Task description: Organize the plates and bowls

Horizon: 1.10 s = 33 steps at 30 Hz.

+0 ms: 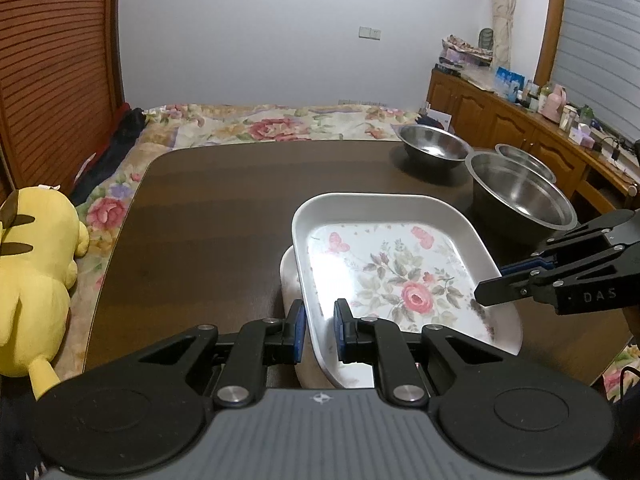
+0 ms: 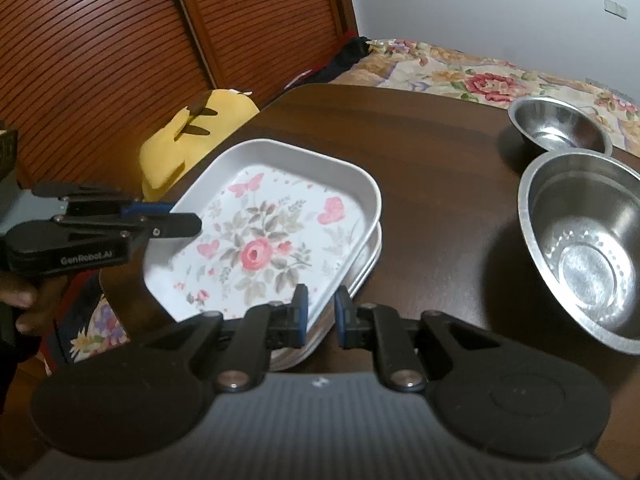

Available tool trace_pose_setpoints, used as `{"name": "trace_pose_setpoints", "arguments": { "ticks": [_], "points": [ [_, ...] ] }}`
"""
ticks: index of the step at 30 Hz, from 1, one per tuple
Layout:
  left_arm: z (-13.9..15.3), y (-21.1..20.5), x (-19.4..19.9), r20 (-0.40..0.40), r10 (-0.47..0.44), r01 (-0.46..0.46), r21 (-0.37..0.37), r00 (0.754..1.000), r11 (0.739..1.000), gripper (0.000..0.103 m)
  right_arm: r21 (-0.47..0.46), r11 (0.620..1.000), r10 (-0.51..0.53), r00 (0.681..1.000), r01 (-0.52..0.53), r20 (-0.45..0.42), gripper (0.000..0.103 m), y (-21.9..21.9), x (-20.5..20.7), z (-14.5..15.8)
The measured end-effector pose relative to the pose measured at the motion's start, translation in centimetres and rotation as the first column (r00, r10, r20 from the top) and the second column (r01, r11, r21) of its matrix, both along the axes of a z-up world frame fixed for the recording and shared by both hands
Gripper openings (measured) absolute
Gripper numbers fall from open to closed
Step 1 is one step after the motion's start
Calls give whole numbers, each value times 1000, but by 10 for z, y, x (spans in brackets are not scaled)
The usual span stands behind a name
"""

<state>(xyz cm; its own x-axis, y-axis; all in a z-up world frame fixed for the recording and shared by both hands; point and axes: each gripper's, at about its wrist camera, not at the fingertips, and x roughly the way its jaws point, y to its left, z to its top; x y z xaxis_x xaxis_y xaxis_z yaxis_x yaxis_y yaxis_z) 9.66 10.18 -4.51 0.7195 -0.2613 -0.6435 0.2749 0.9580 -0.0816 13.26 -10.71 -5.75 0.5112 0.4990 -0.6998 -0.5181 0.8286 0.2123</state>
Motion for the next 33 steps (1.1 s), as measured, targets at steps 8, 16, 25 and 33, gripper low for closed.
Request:
{"name": "trace_pose_setpoints", "arguments": {
  "ticks": [8,16,25,33],
  "points": [
    [-9,-1,1,-8,11,-11,17,1000,1000,17,-1,1000,-13,999,13,31,16,4,-4,-4],
    [-14,-4,2,11,17,-18,37,1000,999,17,66,995,-78,993,73,87,16,-3,-16,-15],
    [-16,-1,1,16,39,-39,30,999,999,17,133,984,-133,982,115,138,16,-9,-25,-28],
    [-8,0,2,32,47,-46,-5,998,999,24,113,986,-147,965,125,215,17,-8,-31,-26]
  ]
}}
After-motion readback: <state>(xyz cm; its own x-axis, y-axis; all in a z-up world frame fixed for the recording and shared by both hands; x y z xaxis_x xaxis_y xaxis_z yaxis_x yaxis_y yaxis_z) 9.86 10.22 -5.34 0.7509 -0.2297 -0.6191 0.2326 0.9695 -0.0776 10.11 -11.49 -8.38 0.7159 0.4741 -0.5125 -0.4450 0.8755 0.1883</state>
